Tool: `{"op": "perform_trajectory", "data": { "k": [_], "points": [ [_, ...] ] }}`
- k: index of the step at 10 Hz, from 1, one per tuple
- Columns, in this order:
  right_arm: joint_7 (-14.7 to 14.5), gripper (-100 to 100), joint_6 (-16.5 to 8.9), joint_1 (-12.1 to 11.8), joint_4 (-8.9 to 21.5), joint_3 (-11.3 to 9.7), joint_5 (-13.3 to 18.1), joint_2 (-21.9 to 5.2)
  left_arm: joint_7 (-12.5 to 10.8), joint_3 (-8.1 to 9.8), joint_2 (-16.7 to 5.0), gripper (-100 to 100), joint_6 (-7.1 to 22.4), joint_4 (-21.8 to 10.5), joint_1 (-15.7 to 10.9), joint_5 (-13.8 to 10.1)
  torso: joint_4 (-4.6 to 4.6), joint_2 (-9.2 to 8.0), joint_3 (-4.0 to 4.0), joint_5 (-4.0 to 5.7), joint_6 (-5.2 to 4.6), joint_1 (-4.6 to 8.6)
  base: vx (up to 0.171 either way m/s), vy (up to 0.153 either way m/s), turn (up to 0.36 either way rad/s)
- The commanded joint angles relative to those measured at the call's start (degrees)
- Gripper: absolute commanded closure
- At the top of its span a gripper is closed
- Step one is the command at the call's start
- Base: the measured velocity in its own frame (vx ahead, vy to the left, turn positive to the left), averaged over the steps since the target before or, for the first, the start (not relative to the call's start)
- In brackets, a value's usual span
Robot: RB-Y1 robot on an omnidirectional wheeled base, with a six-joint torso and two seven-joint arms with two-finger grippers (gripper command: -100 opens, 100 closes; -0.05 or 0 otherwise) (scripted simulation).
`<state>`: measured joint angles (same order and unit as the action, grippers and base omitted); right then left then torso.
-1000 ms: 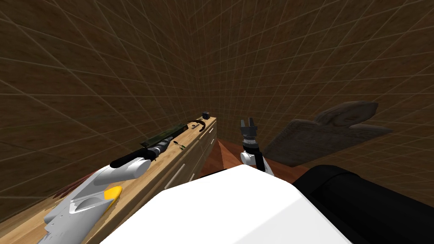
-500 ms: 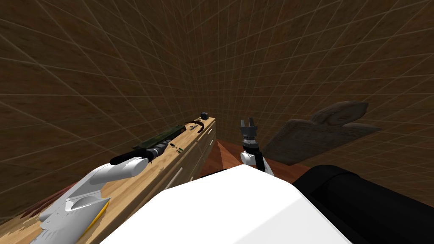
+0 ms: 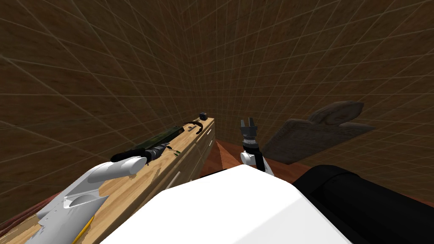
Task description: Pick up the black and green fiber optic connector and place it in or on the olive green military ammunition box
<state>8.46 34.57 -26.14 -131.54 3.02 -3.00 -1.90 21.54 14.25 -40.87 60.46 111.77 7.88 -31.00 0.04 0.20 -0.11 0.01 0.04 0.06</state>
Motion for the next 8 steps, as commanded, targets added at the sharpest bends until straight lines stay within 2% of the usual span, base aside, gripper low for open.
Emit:
{"op": "perform_trajectory", "data": {
  "k": [1, 2, 4, 5, 8],
  "points": [
    [0.0, 0, 0.0, 0.0, 0.0, 0.0, 0.0, 0.0, 0.6, 0.45, -0.5, -100, 2.9, -0.8, -0.3, -0.7, 0.0, 0.0, 0.0, 0.0, 0.0, 0.0, 0.052, -0.018, -0.047],
    [0.0, 0, 0.0, 0.0, 0.0, 0.0, 0.0, 0.0, 1.6, 1.06, -1.2, -100, 4.5, -2.5, -1.0, -1.7, 0.01, 0.0, -0.01, 0.0, 0.02, 0.01, 0.079, -0.008, -0.08],
    [0.0, 0, 0.0, 0.0, 0.0, 0.0, 0.0, 0.0, 1.6, 1.06, -1.2, -100, 7.0, -2.5, -1.0, -1.7, 0.03, 0.09, -0.06, -0.01, 0.01, -0.04, 0.049, -0.002, -0.02],
    [0.0, 0, 0.0, 0.0, 0.0, 0.0, 0.0, 0.0, 2.6, 1.65, -1.8, -100, 9.2, -4.1, -1.6, -2.6, 0.0, -0.03, 0.01, -0.01, 0.03, -0.04, 0.049, -0.013, -0.057],
    [0.0, 0, 0.0, 0.0, 0.0, 0.0, 0.0, 0.0, 3.6, 2.22, -2.4, -100, 13.6, -5.7, -2.3, -3.4, 0.02, 0.06, -0.03, 0.0, 0.01, -0.02, 0.06, -0.009, -0.056]
  ]
}}
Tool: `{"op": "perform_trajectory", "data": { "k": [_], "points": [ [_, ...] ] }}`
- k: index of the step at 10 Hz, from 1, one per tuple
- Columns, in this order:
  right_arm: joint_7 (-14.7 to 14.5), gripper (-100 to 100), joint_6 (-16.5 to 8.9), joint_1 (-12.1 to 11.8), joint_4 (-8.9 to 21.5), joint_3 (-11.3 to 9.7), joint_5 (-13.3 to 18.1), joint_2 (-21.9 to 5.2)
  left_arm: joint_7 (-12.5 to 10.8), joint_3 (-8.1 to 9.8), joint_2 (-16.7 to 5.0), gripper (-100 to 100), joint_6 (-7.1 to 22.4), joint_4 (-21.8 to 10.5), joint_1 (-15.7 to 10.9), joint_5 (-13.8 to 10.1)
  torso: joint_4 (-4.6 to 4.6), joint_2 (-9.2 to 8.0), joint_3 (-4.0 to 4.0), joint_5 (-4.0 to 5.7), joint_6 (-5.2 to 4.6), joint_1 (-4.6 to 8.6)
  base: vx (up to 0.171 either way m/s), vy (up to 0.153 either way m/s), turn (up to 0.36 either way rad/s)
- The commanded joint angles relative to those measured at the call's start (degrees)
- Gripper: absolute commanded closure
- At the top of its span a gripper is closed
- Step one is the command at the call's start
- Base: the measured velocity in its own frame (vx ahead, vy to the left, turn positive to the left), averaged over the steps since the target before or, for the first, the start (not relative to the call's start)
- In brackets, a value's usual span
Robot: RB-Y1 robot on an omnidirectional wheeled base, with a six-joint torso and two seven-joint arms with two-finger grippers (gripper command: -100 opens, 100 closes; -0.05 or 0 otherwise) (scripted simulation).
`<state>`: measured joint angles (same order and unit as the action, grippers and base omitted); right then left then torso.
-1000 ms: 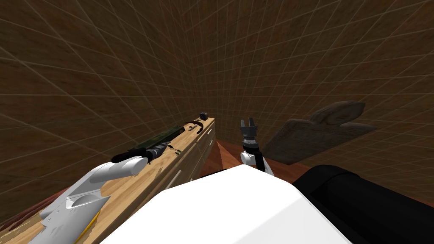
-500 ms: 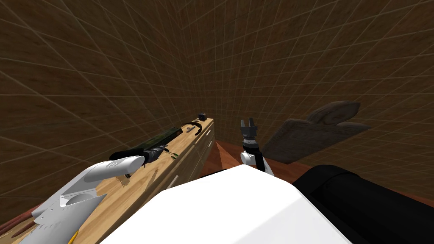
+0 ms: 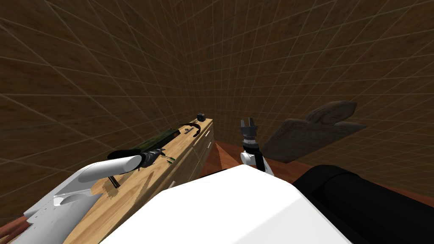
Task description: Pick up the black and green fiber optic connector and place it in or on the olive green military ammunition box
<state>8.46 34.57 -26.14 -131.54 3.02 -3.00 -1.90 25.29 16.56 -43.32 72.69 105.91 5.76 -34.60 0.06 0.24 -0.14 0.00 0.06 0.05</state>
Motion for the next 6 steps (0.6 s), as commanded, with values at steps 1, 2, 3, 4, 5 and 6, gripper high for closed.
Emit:
{"op": "perform_trajectory", "data": {
  "k": [1, 2, 3, 4, 5, 6],
  "points": [
    [0.0, 0, 0.0, 0.0, 0.0, 0.0, 0.0, 0.0, -0.2, -0.09, 0.0, -100, 2.0, 0.1, -0.1, 0.2, 0.0, 0.0, 0.0, 0.0, 0.0, 0.0, 0.03, -0.005, 0.006],
    [0.0, 0, 0.0, 0.0, 0.0, 0.0, 0.0, 0.0, 0.7, 0.45, -0.5, -100, 4.1, -1.4, -0.7, -0.6, -0.02, -0.09, 0.05, 0.0, 0.01, -0.01, 0.056, -0.012, -0.061],
    [0.0, 0, 0.0, 0.0, 0.0, 0.0, 0.0, 0.0, 0.7, 0.45, -0.5, -100, 5.3, -1.4, -0.7, -0.6, -0.01, -0.03, 0.03, 0.0, -0.01, 0.01, 0.056, -0.008, -0.039],
    [0.0, 0, 0.0, 0.0, 0.0, 0.0, 0.0, 0.0, 1.6, 0.95, -1.0, -100, 7.1, -2.8, -1.3, -1.4, -0.01, -0.03, 0.02, 0.0, 0.0, 0.0, 0.055, -0.006, -0.08],
    [0.0, 0, 0.0, 0.0, 0.0, 0.0, 0.0, 0.0, 1.6, 0.95, -1.0, -100, 8.5, -2.8, -1.3, -1.4, -0.01, -0.02, 0.01, 0.0, -0.01, -0.01, 0.056, -0.001, -0.03],
    [0.0, 0, 0.0, 0.0, 0.0, 0.0, 0.0, 0.0, 2.4, 1.41, -1.5, -100, 10.1, -4.1, -1.8, -2.1, -0.01, -0.03, 0.01, -0.01, 0.01, -0.02, 0.067, -0.013, -0.056]
  ]
}}
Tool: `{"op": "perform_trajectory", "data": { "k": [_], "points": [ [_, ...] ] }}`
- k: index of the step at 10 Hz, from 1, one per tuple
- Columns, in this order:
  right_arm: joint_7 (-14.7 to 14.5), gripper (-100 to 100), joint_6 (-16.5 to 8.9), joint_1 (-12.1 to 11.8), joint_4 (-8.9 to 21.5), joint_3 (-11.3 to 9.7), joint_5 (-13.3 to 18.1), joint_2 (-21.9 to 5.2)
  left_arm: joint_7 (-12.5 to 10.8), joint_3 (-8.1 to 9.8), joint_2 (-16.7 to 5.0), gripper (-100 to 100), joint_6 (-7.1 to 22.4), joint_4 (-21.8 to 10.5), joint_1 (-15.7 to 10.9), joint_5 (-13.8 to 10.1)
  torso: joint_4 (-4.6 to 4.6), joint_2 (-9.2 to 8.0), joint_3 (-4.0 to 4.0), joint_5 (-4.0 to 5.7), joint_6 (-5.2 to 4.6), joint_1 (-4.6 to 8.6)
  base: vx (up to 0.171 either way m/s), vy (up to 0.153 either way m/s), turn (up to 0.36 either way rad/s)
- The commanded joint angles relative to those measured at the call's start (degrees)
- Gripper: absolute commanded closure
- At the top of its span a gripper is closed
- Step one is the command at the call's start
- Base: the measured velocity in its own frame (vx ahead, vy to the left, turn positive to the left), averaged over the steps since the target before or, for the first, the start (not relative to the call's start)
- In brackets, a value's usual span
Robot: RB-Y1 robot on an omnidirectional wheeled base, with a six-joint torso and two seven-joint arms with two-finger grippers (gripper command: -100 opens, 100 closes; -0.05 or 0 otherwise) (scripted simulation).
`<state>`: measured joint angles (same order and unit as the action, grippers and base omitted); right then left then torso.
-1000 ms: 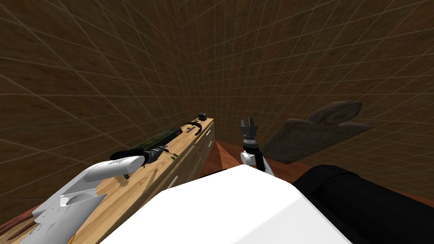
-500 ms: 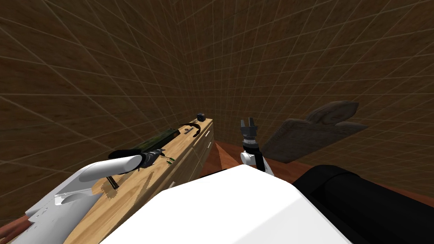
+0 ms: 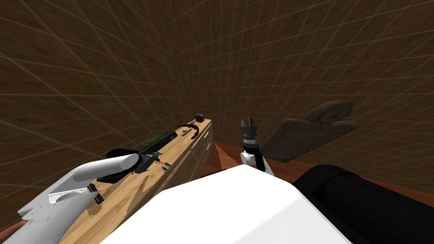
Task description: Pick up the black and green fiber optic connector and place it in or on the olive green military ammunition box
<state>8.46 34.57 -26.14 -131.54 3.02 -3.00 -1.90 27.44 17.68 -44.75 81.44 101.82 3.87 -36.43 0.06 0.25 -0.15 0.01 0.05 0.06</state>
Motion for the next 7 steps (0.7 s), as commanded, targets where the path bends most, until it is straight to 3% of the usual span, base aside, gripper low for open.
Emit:
{"op": "perform_trajectory", "data": {
  "k": [1, 7],
  "points": [
    [0.0, 0, 0.0, 0.0, 0.0, 0.0, 0.0, 0.0, 0.3, 0.29, -0.1, -100, 2.7, -0.1, 0.1, -0.3, 0.0, 0.0, 0.0, 0.0, 0.0, 0.0, 0.058, -0.01, -0.026],
    [0.0, 0, 0.0, 0.0, 0.0, 0.0, 0.0, 0.0, 2.8, 1.61, -2.0, -100, 11.4, -4.2, -1.3, -2.4, -0.02, -0.08, 0.04, 0.0, 0.01, 0.01, 0.056, -0.006, -0.041]
  ]
}}
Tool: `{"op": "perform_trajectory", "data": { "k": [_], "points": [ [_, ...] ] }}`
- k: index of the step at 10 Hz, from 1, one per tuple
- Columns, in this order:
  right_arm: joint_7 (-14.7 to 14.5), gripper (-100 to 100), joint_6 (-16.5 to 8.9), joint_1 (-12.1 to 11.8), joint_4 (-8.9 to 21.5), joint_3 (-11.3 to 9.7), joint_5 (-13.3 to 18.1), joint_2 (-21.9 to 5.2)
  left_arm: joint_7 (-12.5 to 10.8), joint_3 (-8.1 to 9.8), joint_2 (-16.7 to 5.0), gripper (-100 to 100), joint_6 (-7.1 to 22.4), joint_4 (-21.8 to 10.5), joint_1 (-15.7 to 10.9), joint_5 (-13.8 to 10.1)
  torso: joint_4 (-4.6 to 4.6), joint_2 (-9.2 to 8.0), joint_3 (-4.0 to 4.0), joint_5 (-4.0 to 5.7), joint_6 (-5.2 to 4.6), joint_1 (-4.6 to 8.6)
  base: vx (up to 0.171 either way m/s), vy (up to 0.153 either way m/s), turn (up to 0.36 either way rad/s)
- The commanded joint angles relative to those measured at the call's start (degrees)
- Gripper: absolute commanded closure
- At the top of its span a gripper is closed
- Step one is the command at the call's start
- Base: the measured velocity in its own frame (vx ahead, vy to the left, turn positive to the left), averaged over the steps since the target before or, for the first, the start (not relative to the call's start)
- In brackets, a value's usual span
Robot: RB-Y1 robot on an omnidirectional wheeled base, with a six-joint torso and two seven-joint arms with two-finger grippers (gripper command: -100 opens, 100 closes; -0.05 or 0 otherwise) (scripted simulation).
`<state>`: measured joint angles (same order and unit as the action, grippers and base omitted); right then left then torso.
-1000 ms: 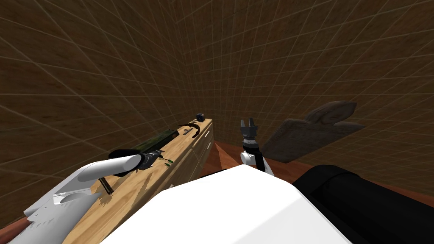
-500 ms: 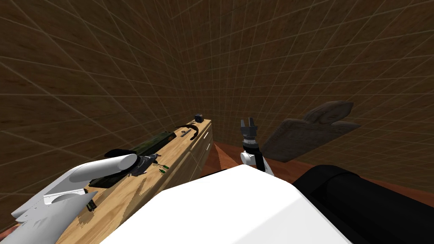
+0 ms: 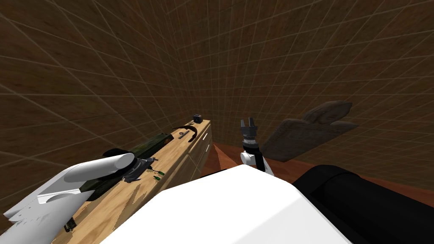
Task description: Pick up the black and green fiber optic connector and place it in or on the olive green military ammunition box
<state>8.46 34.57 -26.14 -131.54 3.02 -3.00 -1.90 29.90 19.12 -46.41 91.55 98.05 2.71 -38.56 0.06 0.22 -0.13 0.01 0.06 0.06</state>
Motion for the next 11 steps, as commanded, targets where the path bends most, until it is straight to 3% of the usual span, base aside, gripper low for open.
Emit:
{"op": "perform_trajectory", "data": {
  "k": [1, 4, 5, 6, 7, 9, 10, 11],
  "points": [
    [0.0, 0, 0.0, 0.0, 0.0, 0.0, 0.0, 0.0, 0.3, 0.18, -0.3, -100, 1.7, -0.4, -0.2, -0.3, 0.0, 0.0, 0.0, 0.0, 0.0, 0.0, 0.045, 0.002, -0.023],
    [0.0, 0, 0.0, 0.0, 0.0, 0.0, 0.0, 0.0, 1.3, 0.56, -1.2, -100, 5.4, -2.1, -0.6, -1.3, -0.02, -0.08, 0.05, -0.01, 0.02, -0.04, 0.038, -0.001, -0.033],
    [0.0, 0, 0.0, 0.0, 0.0, 0.0, 0.0, 0.0, 0.9, 0.46, -1.0, -100, 4.6, -1.6, -0.5, -1.0, -0.02, -0.08, 0.05, -0.01, 0.01, -0.02, 0.017, -0.003, -0.007],
    [0.0, 0, 0.0, 0.0, 0.0, 0.0, 0.0, 0.0, 1.0, 0.47, -1.0, 0, 4.9, -1.7, -0.6, -1.1, -0.03, -0.15, 0.08, -0.01, 0.02, -0.02, 0.0, 0.0, 0.0],
    [0.0, 0, 0.0, 0.0, 0.0, 0.0, 0.0, 0.0, 1.0, -0.47, -0.2, -100, 2.9, -3.1, -0.5, -0.1, -0.04, -0.2, 0.11, -0.01, 0.02, -0.03, -0.005, 0.017, -0.056],
    [0.0, 0, 0.0, 0.0, 0.0, 0.0, 0.0, 0.0, 1.0, -1.22, 0.5, -100, 1.4, -4.3, -0.4, 0.6, -0.06, -0.27, 0.15, -0.04, 0.01, -0.14, -0.013, 0.029, -0.041],
    [0.0, 0, 0.0, 0.0, 0.0, 0.0, 0.0, 0.0, 0.9, -0.95, 0.3, -100, 2.1, -3.7, -0.3, 0.3, -0.06, -0.28, 0.16, -0.04, 0.02, -0.14, -0.004, 0.01, -0.006],
    [0.0, 0, 0.0, 0.0, 0.0, 0.0, 0.0, 0.0, 0.9, -1.01, 0.3, 100, 1.9, -3.8, -0.3, 0.4, -0.06, -0.26, 0.15, -0.02, 0.03, -0.09, 0.0, 0.0, 0.0]
  ]
}}
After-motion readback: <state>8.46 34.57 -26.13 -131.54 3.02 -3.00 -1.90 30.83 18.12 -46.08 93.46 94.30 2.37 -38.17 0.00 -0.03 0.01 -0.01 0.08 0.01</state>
